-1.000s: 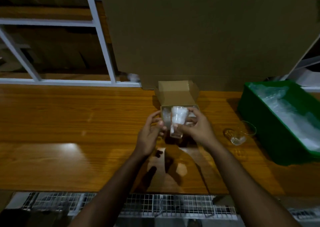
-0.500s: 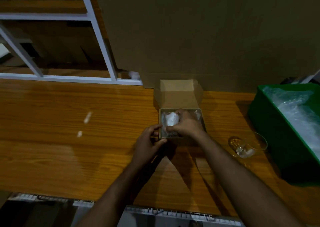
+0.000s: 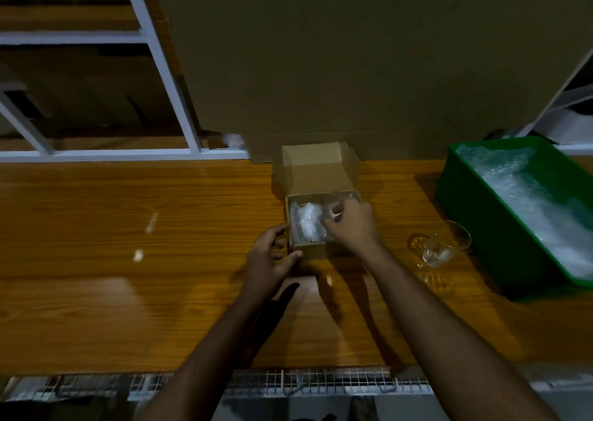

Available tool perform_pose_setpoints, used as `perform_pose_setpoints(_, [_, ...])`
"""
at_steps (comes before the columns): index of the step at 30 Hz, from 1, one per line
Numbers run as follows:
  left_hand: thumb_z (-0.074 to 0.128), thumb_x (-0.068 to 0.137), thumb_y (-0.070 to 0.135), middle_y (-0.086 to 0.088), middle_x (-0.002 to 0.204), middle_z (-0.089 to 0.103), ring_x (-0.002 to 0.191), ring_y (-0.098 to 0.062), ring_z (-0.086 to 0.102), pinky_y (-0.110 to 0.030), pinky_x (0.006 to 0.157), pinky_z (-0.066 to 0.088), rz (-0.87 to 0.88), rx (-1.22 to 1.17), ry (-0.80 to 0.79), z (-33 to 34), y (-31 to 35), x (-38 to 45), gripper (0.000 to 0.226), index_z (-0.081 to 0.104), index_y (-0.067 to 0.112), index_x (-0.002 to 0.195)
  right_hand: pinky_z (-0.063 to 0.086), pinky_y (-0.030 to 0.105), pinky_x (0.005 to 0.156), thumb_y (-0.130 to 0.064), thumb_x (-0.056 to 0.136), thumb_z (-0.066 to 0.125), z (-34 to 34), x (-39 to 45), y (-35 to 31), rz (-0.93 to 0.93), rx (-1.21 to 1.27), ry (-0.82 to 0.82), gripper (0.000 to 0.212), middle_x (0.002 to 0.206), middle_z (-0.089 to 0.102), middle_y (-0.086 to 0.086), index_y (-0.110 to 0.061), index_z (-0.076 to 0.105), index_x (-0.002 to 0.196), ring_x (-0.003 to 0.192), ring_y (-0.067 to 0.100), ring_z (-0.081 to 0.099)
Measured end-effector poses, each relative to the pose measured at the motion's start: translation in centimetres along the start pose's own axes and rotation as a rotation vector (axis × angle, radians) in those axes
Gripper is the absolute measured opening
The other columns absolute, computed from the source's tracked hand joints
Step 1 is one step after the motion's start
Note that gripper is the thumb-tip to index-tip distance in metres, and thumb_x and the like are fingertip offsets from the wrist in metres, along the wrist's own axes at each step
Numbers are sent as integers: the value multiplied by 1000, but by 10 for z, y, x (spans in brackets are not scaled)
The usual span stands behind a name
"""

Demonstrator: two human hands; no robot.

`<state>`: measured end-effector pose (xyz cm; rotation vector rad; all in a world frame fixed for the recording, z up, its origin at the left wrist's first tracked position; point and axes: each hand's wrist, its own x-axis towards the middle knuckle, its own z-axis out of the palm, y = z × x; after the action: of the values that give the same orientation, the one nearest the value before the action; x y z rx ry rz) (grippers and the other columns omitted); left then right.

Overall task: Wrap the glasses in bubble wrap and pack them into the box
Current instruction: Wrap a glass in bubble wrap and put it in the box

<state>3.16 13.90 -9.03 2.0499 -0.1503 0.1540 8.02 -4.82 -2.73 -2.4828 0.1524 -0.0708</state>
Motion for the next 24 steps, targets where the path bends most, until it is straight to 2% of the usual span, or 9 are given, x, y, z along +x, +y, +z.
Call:
perform_pose_setpoints(2, [79, 85, 27, 1, 124, 57, 105, -11, 58, -27, 79, 54, 56, 48, 70, -2, 0, -7, 56, 55, 20, 135, 53, 24, 61, -27, 92, 69, -14, -19, 8, -7, 53, 201, 26, 92, 66, -4, -19, 65, 116, 77, 8, 61])
perform_pose_setpoints(6, [78, 85, 15, -1, 114, 55, 95, -11, 54, -16, 77, 45, 230, 74, 168, 10, 13, -21, 38, 63, 16, 119, 42, 27, 70, -13, 86, 68, -37, -69, 51, 28, 81, 647, 24, 96, 58, 2, -15, 68, 110, 82, 14, 54])
perform_pose_setpoints(9, [80, 81, 8, 5, 109, 52, 89, -8, 54, -5, 76, 41, 287, 29, 98, 33, 25, -32, 38, 64, 15, 115, 37, 24, 74, -10, 84, 69, -45, -101, 93, 164, 95, 796, 30, 108, 50, 11, -13, 65, 114, 88, 18, 49])
perform_pose_setpoints(13, [79, 83, 14, 10, 109, 54, 93, 1, 55, -6, 75, 42, 290, -85, -14, 61, 32, -44, 40, 63, 19, 120, 34, 20, 84, -18, 86, 75, -51, -109, 136, 202, -7, 637, 47, 125, 38, 16, -19, 61, 131, 101, 14, 38])
perform_pose_setpoints(16, [79, 83, 16, 17, 110, 55, 97, 2, 55, -8, 73, 42, 240, -119, -97, 75, 39, -45, 45, 60, 28, 121, 38, 25, 90, -18, 90, 72, -59, -97, 154, 194, 38, 485, 30, 138, 39, 18, -19, 65, 118, 118, 32, 49])
perform_pose_setpoints(18, [80, 81, 17, 16, 110, 58, 96, -1, 56, -10, 72, 44, 215, -115, -141, 83, 43, -46, 49, 58, 33, 121, 51, 35, 88, -13, 89, 71, -64, -91, 160, 113, 57, 450, 13, 124, 53, 12, -17, 65, 99, 108, 32, 58])
perform_pose_setpoints(20, [80, 79, 21, 12, 111, 62, 97, -3, 58, -14, 73, 46, 198, -115, -168, 89, 44, -48, 52, 56, 35, 123, 60, 44, 78, -11, 86, 75, -67, -91, 160, 30, 81, 435, 15, 110, 59, 5, -20, 63, 90, 96, 24, 62])
perform_pose_setpoints(22, [82, 78, 21, 11, 115, 64, 100, -2, 59, -15, 73, 47, 182, -98, -180, 91, 44, -49, 55, 55, 34, 125, 62, 36, 69, -15, 85, 77, -66, -98, 151, -32, 104, 380, 20, 104, 62, -2, -21, 62, 96, 90, 16, 64])
perform_pose_setpoints(24, [84, 79, 19, 13, 117, 64, 104, 2, 60, -12, 75, 47, 133, -96, -205, 89, 43, -51, 60, 55, 30, 130, 59, 21, 62, -20, 85, 79, -61, -113, 134, -58, 207, 278, 38, 105, 61, -13, -28, 54, 114, 88, 1, 65])
